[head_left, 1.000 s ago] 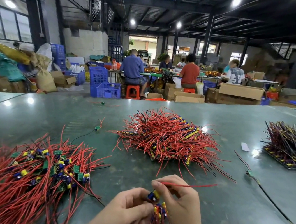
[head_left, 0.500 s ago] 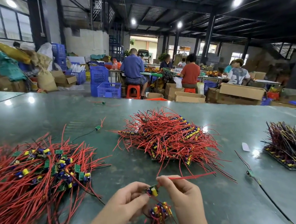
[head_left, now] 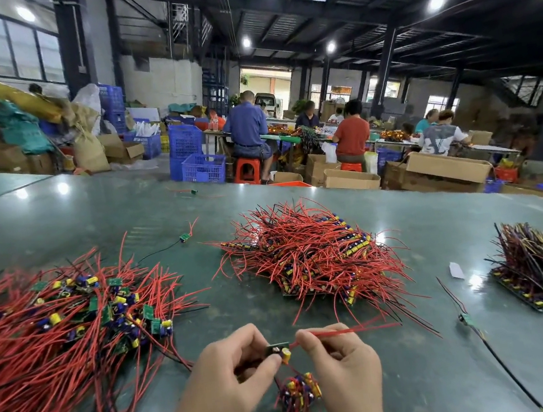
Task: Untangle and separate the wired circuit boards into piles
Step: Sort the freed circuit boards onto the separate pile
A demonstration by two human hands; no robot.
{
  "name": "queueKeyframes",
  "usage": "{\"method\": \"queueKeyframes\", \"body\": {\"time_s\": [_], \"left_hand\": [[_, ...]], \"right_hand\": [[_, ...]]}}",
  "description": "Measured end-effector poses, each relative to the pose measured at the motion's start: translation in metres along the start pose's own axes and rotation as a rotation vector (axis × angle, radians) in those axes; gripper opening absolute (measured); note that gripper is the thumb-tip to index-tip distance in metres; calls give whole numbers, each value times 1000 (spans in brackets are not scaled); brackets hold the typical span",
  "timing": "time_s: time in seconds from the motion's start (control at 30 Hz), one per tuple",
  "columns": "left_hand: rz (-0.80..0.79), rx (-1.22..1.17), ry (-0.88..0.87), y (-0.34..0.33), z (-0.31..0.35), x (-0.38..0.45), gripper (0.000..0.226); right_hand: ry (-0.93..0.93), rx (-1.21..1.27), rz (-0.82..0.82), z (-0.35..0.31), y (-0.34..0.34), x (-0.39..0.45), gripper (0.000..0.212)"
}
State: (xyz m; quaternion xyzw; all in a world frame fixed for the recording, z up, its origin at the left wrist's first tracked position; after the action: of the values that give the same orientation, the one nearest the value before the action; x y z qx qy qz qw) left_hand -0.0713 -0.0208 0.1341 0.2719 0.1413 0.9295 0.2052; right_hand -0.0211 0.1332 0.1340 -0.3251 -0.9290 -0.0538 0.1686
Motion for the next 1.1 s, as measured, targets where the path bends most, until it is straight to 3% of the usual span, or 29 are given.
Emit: {"method": "queueKeyframes", "body": {"time_s": [0.1,0.23,0.37,0.47,0.63,0.77,0.93,1.1], "left_hand": [[-3,30,12,1,-2,0,28],[-11,124,41,3,-9,1,11],[49,301,-78,-1,3,-2,30],[37,223,-85,-5,8,-1,30],[-54,40,37,-7,-1,1,4],[-31,41,78,-3,-8,1,32],[-37,78,51,-5,-7,0,21],[-21,17,57,6,-4,1,40]], "right_hand": [[-16,52,-20,2,0,2,18],[34,48,-34,0,-5,-3,19],[75,48,-73,2,-13,-6,19],[109,35,-127,-1,-20,-10,22],[8,204,-88,-2,-10,-3,21],[-22,186,-182,-6,-16,-3,17],[4,135,-278,-8,-22,-7,19],[-42,172,-386,-10,-27,-8,19]]}}
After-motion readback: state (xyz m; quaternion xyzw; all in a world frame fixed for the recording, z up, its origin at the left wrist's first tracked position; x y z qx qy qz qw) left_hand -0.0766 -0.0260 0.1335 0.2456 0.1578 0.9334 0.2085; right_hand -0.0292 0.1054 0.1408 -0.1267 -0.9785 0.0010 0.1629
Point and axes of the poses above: each hand's wrist, its own x-axis towards the middle knuckle, its own y-axis out of the back of the hand, z = x × y, the point moved 7 cm from there along x, towards the middle knuckle, and after that the axes turned 7 degrees about x, right-handed, at the moved point
